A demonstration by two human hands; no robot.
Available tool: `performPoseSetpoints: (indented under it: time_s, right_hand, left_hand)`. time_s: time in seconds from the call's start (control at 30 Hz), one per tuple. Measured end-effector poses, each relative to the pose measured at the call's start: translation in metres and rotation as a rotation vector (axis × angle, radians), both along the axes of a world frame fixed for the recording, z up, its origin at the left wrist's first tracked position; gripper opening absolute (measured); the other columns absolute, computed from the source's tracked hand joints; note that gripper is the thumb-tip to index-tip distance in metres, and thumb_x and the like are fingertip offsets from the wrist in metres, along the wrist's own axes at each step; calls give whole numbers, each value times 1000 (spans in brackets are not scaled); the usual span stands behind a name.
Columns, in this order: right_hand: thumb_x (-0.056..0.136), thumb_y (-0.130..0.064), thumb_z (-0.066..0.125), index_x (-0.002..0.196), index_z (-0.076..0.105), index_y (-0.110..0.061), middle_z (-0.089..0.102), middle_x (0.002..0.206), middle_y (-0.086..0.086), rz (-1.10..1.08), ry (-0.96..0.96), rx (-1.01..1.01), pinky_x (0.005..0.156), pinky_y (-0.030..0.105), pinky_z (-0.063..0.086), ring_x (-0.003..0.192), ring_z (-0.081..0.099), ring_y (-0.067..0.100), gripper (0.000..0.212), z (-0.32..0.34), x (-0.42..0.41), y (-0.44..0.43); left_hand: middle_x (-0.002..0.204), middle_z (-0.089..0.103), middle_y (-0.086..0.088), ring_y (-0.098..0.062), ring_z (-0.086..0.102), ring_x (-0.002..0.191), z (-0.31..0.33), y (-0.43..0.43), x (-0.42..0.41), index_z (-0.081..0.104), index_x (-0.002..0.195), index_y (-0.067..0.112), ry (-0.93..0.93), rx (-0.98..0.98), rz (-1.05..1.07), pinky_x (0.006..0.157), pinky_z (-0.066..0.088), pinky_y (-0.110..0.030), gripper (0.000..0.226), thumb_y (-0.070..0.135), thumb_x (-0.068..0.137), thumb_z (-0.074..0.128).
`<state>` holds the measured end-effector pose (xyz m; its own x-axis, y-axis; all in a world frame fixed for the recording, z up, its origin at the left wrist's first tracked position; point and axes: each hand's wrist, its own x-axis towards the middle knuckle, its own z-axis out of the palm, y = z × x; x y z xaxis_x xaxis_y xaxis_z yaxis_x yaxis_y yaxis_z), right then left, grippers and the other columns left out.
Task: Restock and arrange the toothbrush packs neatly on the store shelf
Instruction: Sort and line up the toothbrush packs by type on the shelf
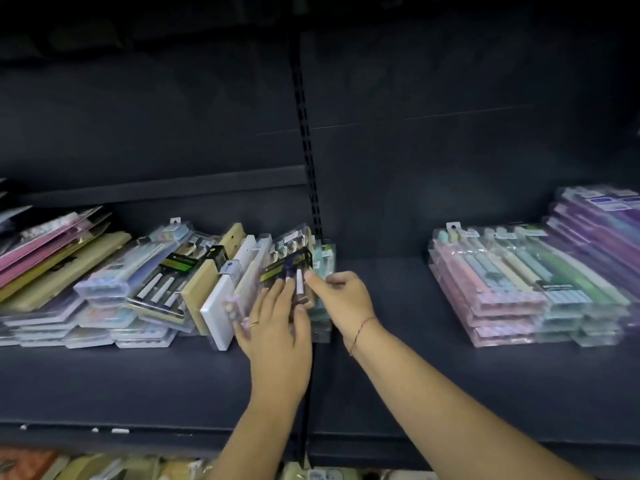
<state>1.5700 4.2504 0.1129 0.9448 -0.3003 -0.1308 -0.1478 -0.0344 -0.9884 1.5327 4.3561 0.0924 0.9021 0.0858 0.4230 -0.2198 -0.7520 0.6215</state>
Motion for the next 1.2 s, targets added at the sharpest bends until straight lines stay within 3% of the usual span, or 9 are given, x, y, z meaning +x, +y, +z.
performPoseSetpoints:
  time_s: [0.07,0.2,0.3,0.4,0.57,0.67,0.83,1.0,1.2]
  right_hand:
    - [80,-52,71,109,55,-20,55,118,-1,17,-12,-23,84,26,45,102,57,12,46,1,-2,0]
    - [80,-56,67,118,51,-24,48,123,-2,83,-7,-78,90,28,45,107,53,13,52,6,-4,0]
    - [76,-54,70,114,58,-21,59,122,2,128,8,-5,92,32,51,104,60,14,52,10,-5,3]
    - [88,-29,69,99,64,-8,70,98,8,146,35,224,68,19,54,80,65,11,24,15,-8,-1]
    - [94,-18,61,87,67,-8,65,81,9,64,118,507,77,34,49,76,61,20,13,15,-12,-27]
    - [97,-17,57,91,65,-10,67,81,7,-14,78,569,66,31,51,74,62,19,12,11,-18,-52]
    - [99,-22,54,97,61,-10,69,88,10,-114,51,202,63,32,53,72,64,19,14,-15,-33,-90]
    - [97,-25,57,122,57,-11,67,113,8,-132,16,-155,88,38,52,98,65,21,29,-35,-33,-96]
    - [93,-44,57,139,46,-21,39,137,6,-5,173,-780,108,39,31,130,38,26,52,-32,-31,-85]
  left_hand:
    - [150,39,15,-4,23,144,-1,2,0,49,142,27,-18,-63,-41,121,7,-42,45,33,99,36]
    - [152,39,7,-4,24,143,0,2,-2,48,144,18,-19,-175,-125,103,9,3,43,15,102,44]
    - [147,41,8,-8,28,142,1,-3,-6,52,140,16,-85,-158,-165,114,16,-11,40,16,101,42]
    - [139,46,11,-12,36,137,-2,-9,-9,58,134,14,-191,-93,-246,117,26,-36,49,30,95,33]
    - [148,38,10,-4,28,140,0,-16,-12,58,133,18,-202,-141,-337,112,20,-10,47,36,95,35]
    - [153,36,3,-15,27,145,-5,-13,-5,51,140,22,-222,29,-217,118,13,-22,50,41,98,33]
    - [147,47,-14,-37,42,137,-18,-12,5,57,134,20,-67,345,-82,111,34,-55,59,57,94,35]
    - [141,51,-16,-37,52,127,-15,-18,8,60,124,14,-85,266,-22,101,42,-51,47,45,89,59]
    - [129,59,-13,-36,63,105,-9,-7,13,60,110,10,-85,152,99,85,47,-48,32,28,86,71]
